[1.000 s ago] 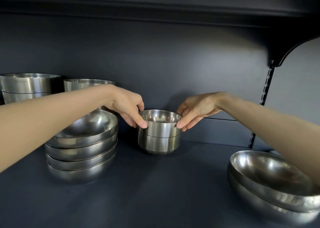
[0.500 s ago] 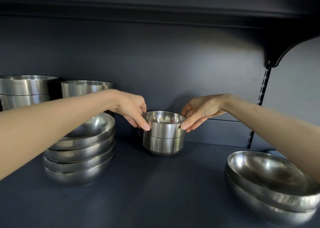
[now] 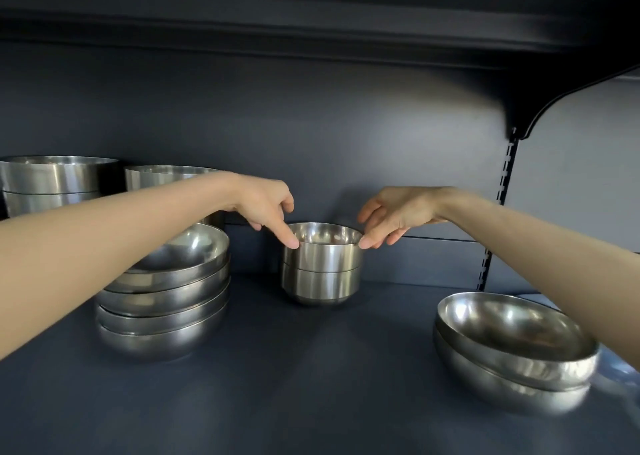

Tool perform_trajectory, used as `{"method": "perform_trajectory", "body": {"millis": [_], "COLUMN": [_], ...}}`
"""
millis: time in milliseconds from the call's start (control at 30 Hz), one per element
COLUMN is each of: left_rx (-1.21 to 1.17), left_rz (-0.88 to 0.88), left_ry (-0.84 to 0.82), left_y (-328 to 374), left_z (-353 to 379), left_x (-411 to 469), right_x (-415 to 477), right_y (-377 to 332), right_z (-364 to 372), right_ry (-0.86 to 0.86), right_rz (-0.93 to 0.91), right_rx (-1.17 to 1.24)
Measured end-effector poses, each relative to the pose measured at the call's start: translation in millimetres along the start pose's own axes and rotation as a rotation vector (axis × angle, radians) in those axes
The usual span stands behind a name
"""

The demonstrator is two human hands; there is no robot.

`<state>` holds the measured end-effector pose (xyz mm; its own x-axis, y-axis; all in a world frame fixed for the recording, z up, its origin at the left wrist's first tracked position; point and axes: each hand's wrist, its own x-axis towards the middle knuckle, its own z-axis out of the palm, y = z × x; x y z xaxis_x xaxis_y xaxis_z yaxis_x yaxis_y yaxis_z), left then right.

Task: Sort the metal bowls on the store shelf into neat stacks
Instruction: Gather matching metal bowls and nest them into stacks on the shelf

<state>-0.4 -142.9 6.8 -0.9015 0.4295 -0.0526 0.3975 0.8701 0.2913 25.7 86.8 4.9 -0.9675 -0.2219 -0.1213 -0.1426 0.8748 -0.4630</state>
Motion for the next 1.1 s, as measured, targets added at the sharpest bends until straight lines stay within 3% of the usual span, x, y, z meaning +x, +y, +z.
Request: {"method": "perform_trajectory", "body": {"millis": [167,467,833,1100], "left_rx": [0.073,-0.051,-0.26,-0.506], "left_rz": [0.123,0.258,0.167,0.137], "left_ry": [0.167,0.145,0.014,0.025], "left_y": [20.9,81.5,136.1,140.2], "left_z": [-4.1,26.8,104.5,148.5], "left_x": [-17.9,-55.9,-100.7,-99.7], "right_x": [-29.3,-119.3,-201.3,-213.3], "right_y": [3.3,36.9,91.8,118.9], "right_z": [-5.2,-13.2,7.1,40.2], "right_ry": [0.13,0.222,0.249,0.179], "right_rz": [-0.018,0.042,0.054,0.03], "right_rx": [-0.017,-0.083,-0.045,0.161]}}
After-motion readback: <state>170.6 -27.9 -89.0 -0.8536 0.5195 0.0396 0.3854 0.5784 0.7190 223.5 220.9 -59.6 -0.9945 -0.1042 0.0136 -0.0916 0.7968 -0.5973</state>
